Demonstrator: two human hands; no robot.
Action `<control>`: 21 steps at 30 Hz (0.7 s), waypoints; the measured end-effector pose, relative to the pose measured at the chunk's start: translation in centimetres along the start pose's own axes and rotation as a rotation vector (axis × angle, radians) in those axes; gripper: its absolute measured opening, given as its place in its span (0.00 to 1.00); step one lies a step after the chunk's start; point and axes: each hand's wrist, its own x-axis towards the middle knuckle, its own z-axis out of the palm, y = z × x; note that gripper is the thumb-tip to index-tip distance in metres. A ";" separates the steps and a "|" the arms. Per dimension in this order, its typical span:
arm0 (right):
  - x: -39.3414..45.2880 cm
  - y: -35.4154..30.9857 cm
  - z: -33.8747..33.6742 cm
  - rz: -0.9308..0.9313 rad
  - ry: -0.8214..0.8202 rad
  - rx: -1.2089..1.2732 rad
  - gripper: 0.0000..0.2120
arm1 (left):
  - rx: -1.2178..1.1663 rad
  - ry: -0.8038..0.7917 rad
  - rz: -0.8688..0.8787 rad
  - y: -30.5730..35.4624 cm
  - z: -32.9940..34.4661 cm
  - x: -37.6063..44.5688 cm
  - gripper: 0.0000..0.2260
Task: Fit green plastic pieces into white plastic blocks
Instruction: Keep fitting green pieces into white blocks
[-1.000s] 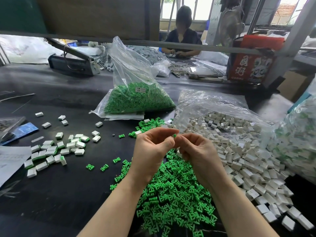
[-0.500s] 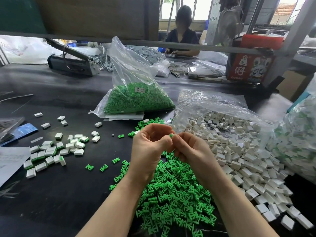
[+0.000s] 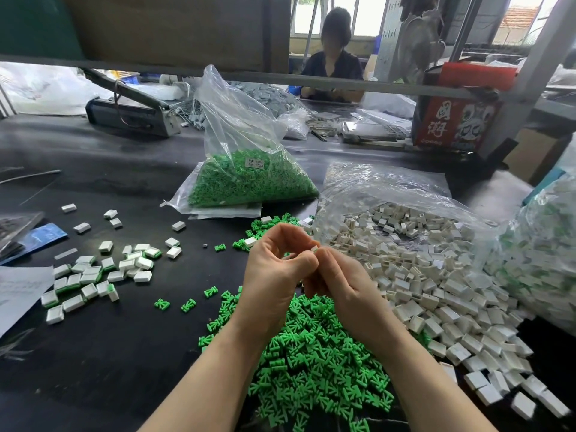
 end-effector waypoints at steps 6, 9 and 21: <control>0.0 0.2 -0.1 -0.013 0.047 0.005 0.20 | -0.080 0.033 -0.056 -0.3 0.5 0.1 0.08; -0.1 0.1 0.1 0.000 0.054 0.046 0.19 | -0.102 0.037 -0.075 -0.4 0.6 0.2 0.09; 0.0 -0.1 0.1 0.007 0.059 0.087 0.19 | -0.141 0.052 -0.097 -0.6 0.7 0.3 0.09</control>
